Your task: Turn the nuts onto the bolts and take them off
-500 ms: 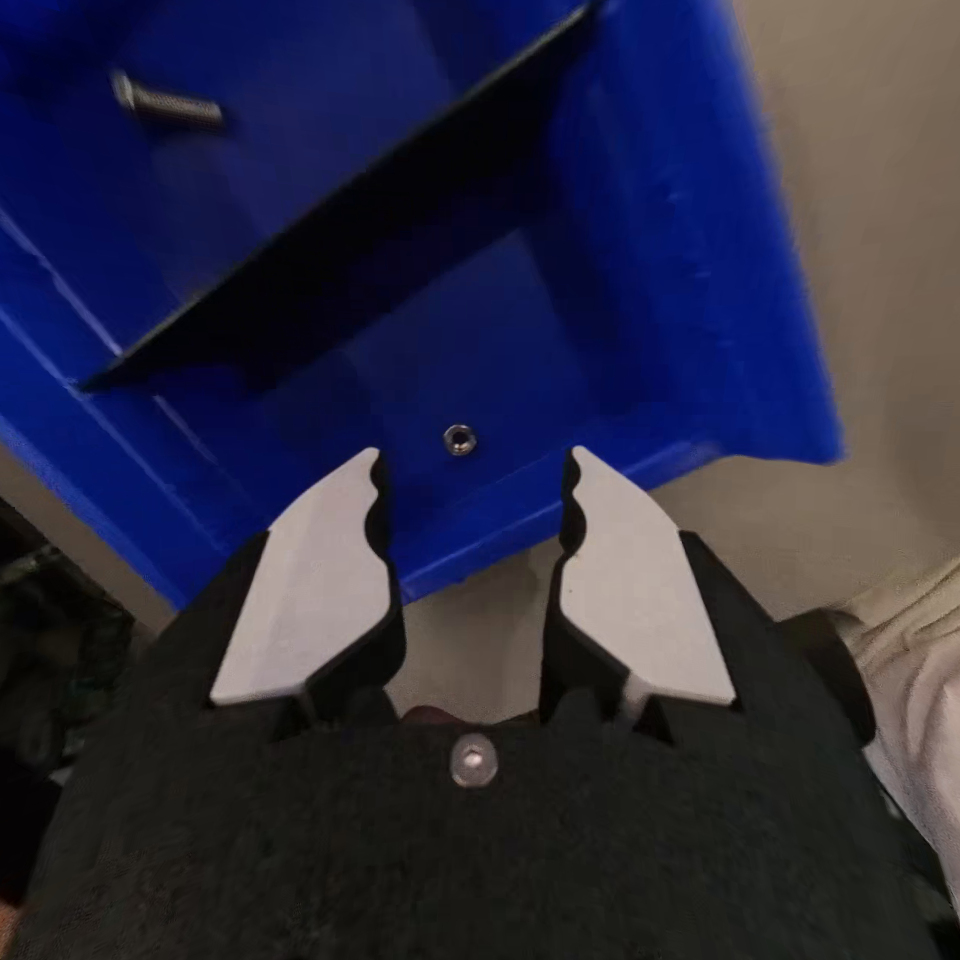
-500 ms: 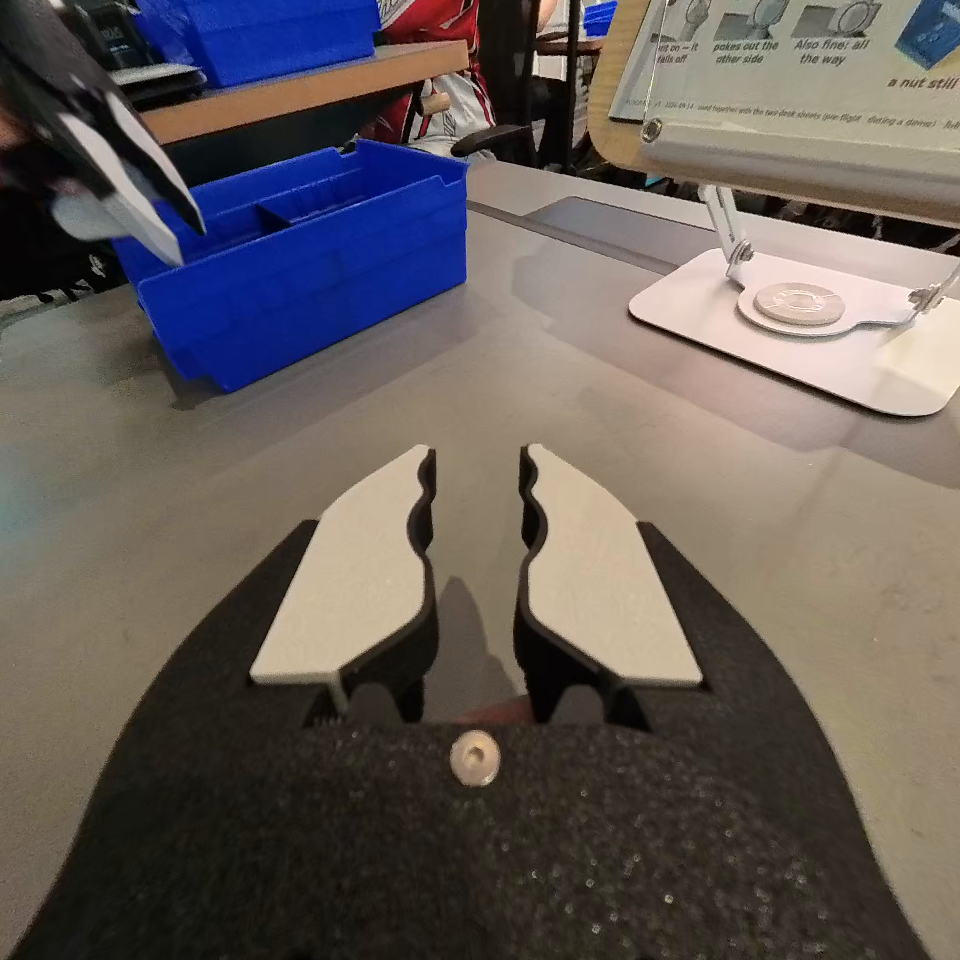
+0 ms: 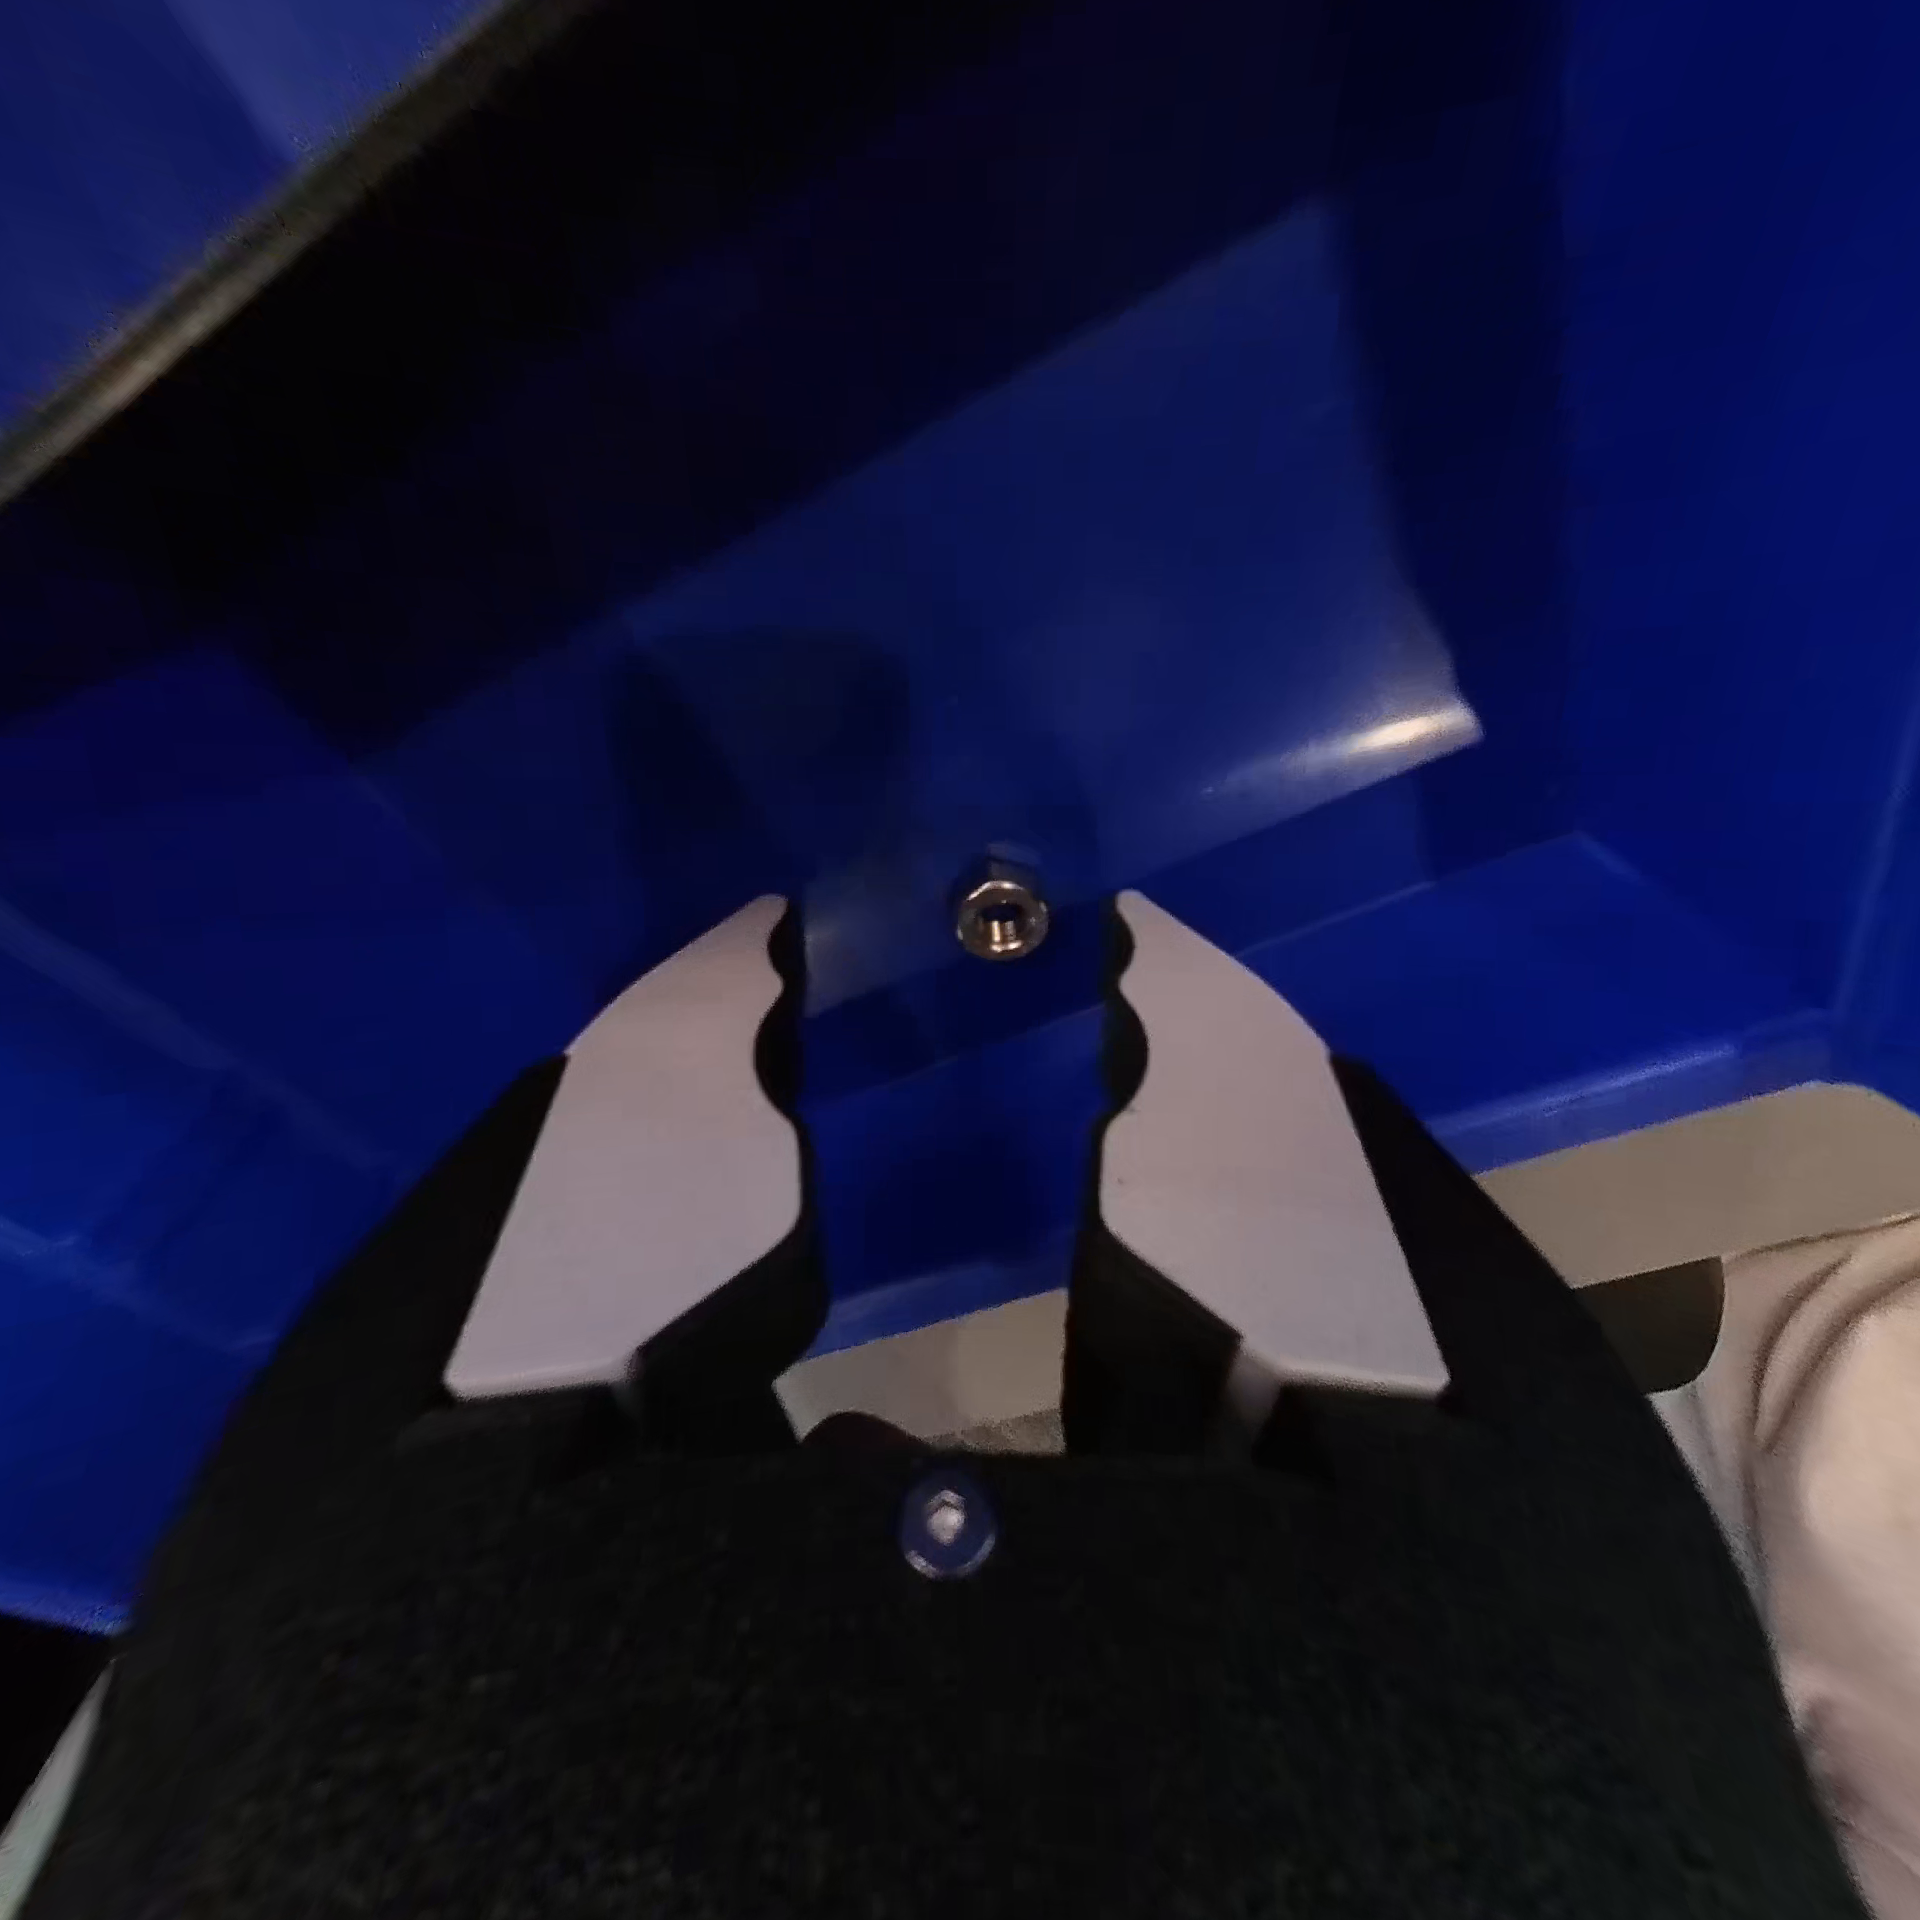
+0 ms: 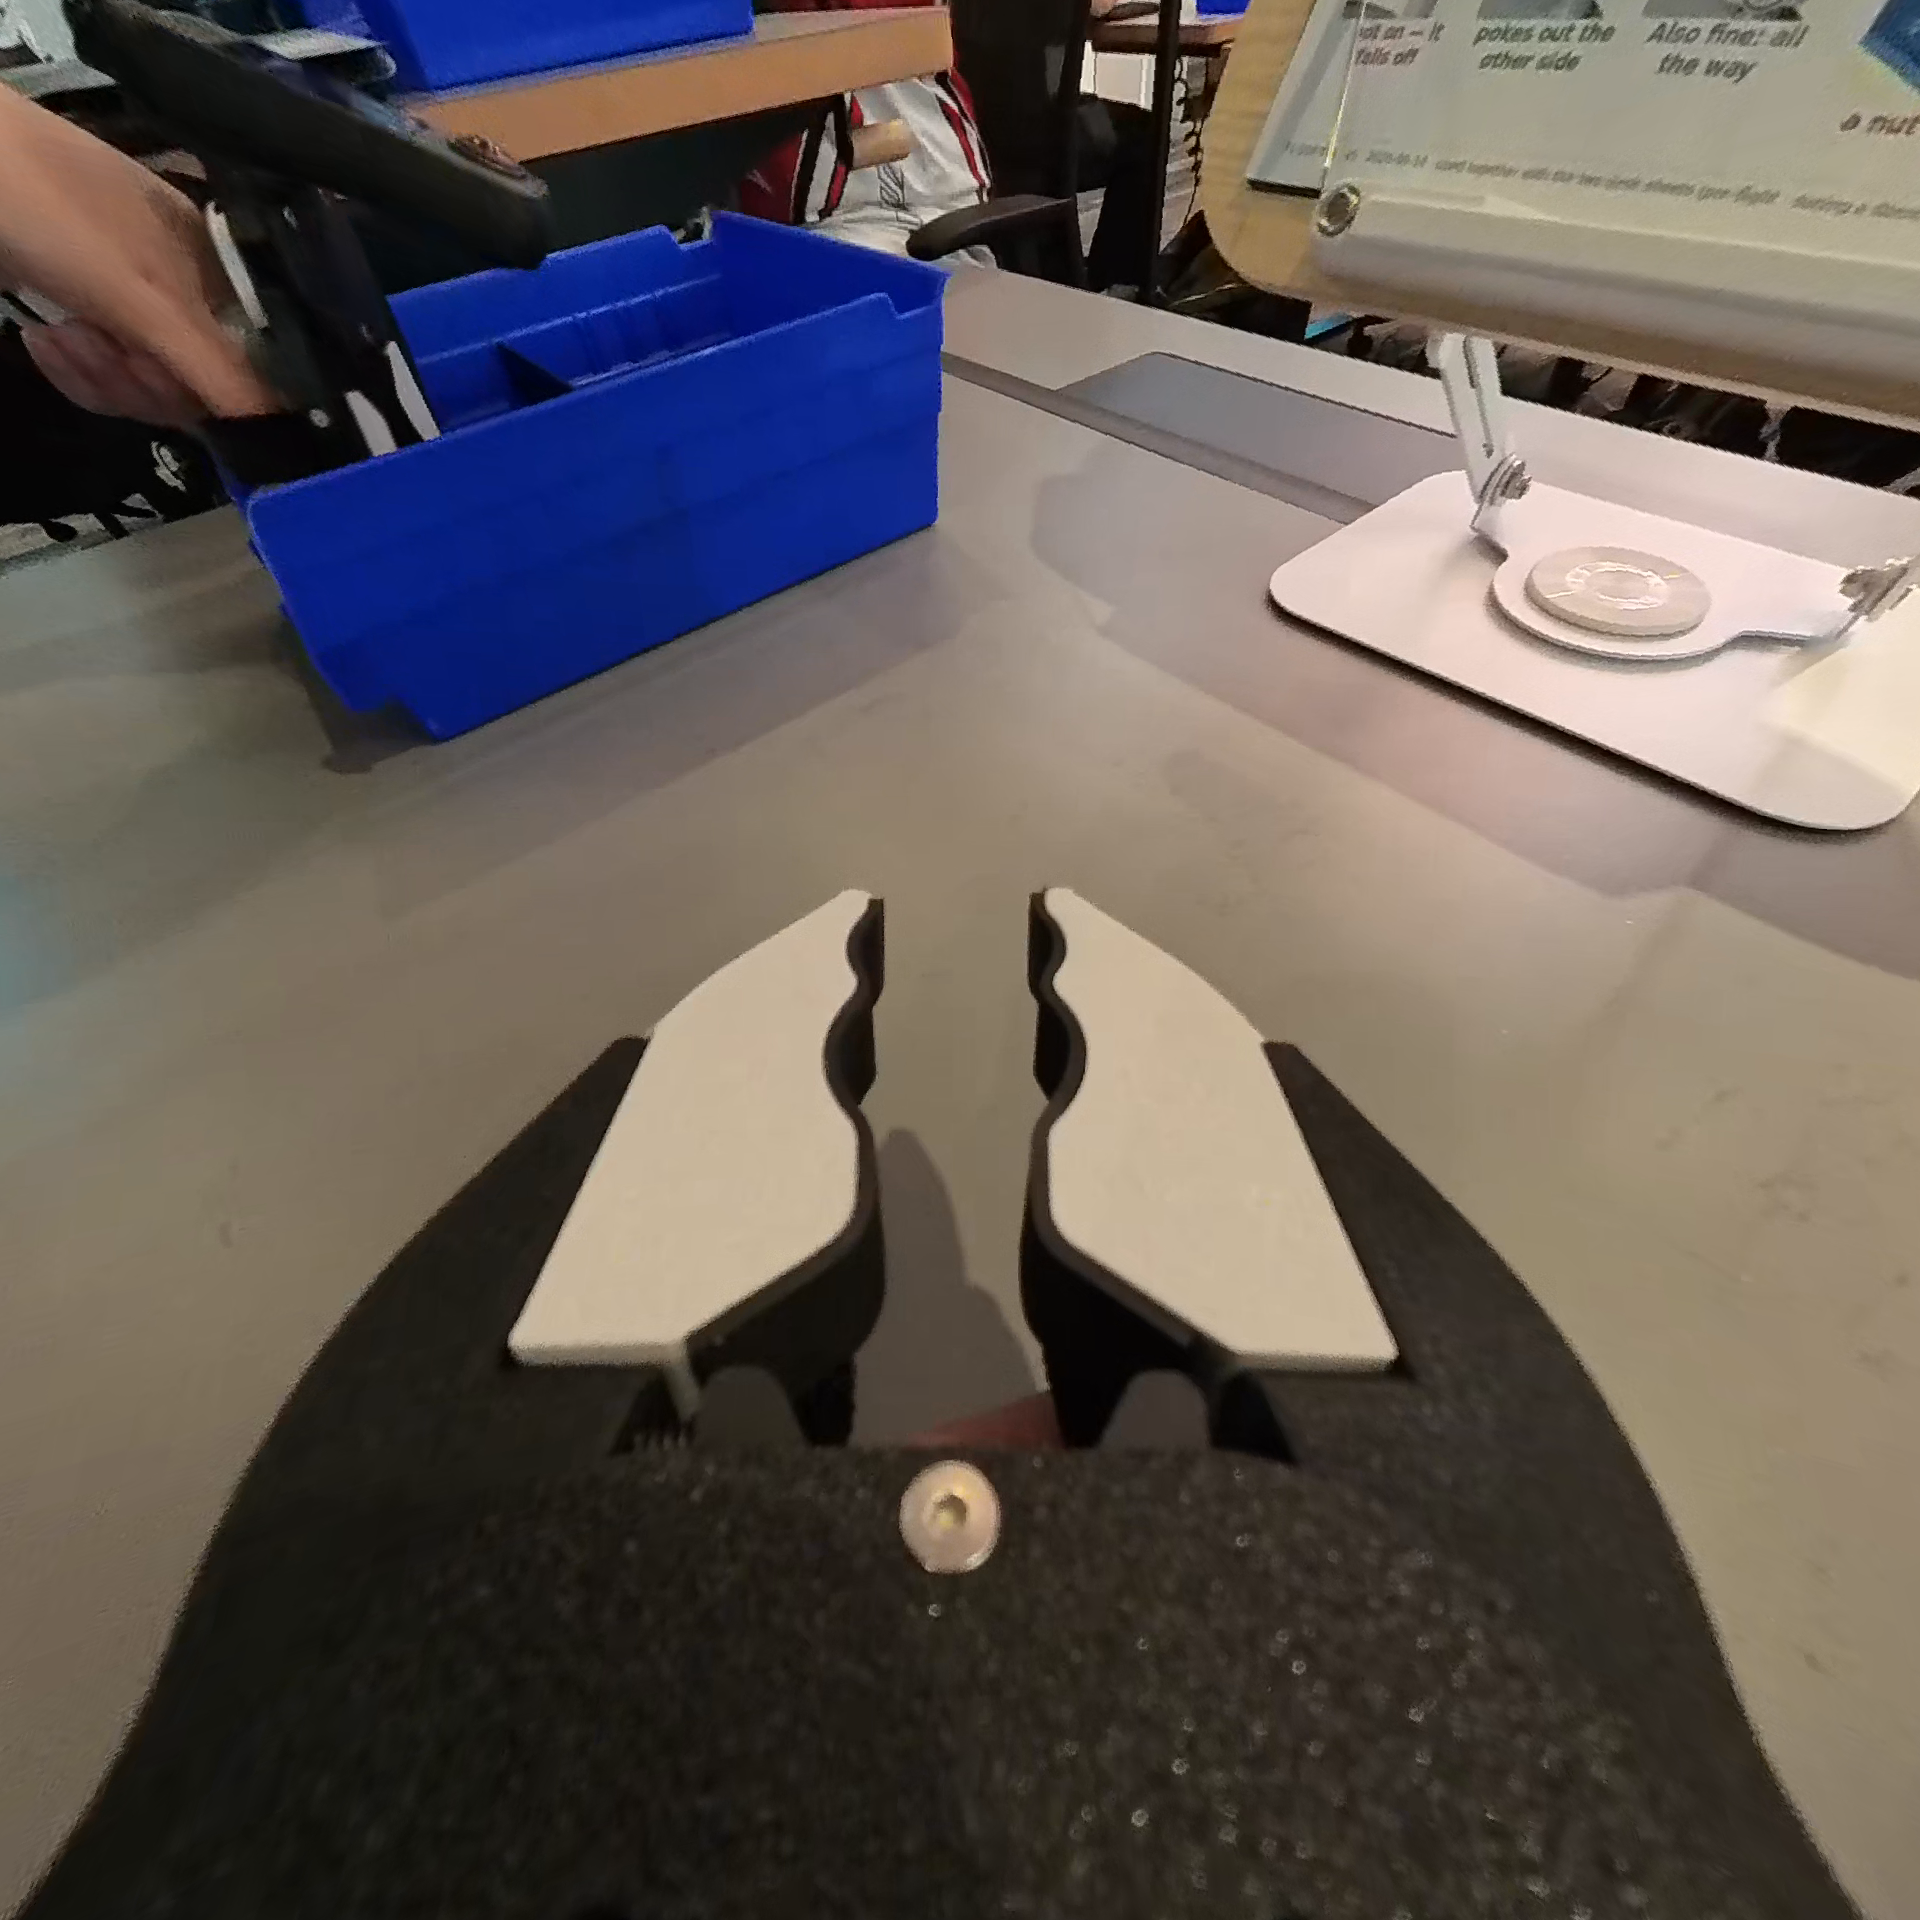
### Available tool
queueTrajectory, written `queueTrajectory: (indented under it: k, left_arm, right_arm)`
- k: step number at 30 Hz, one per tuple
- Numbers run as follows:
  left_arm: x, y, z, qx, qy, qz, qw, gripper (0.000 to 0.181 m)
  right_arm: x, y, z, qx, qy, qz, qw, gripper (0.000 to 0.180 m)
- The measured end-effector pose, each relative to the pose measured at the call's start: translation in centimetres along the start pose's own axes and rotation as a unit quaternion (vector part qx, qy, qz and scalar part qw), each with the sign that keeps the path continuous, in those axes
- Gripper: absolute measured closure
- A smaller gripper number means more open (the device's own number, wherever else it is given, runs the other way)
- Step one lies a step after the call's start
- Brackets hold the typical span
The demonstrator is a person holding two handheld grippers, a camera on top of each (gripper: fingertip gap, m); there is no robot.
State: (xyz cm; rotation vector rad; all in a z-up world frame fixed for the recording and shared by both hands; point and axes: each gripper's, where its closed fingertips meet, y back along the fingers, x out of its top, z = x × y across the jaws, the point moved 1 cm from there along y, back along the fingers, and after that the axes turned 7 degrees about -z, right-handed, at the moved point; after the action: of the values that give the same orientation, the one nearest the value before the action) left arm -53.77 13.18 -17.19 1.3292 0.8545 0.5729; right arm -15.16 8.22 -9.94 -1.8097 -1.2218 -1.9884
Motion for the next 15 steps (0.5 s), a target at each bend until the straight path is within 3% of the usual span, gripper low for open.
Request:
queueTrajectory:
  k: [1, 3, 9, 15]
  left_arm:
    - [-0.01, -0.05, -0.06, -0.003, 0.002, -0.001, 1.0, 0.131]
    - [-0.01, -0.14, 0.29, -0.023, -0.001, -0.002, 1.0, 0.163]
    - [0.09, -0.4, 0.38, -0.045, -0.005, -0.01, 0.999, 0.163]
    - [-0.24, -0.11, -0.26, -0.013, -0.015, -0.012, 1.0, 0.163]
  right_arm:
    - [-0.02, -0.04, -0.07, 0.001, 0.001, -0.001, 1.0, 0.154]
    - [-0.12, -0.11, -0.18, 0.0, 0.005, -0.004, 1.0, 0.154]
    - [-0.17, -0.08, -0.12, -0.001, 0.006, -0.005, 1.0, 0.156]
    - [-0.04, 0.04, -0.07, -0.001, 0.004, -0.001, 1.0, 0.158]
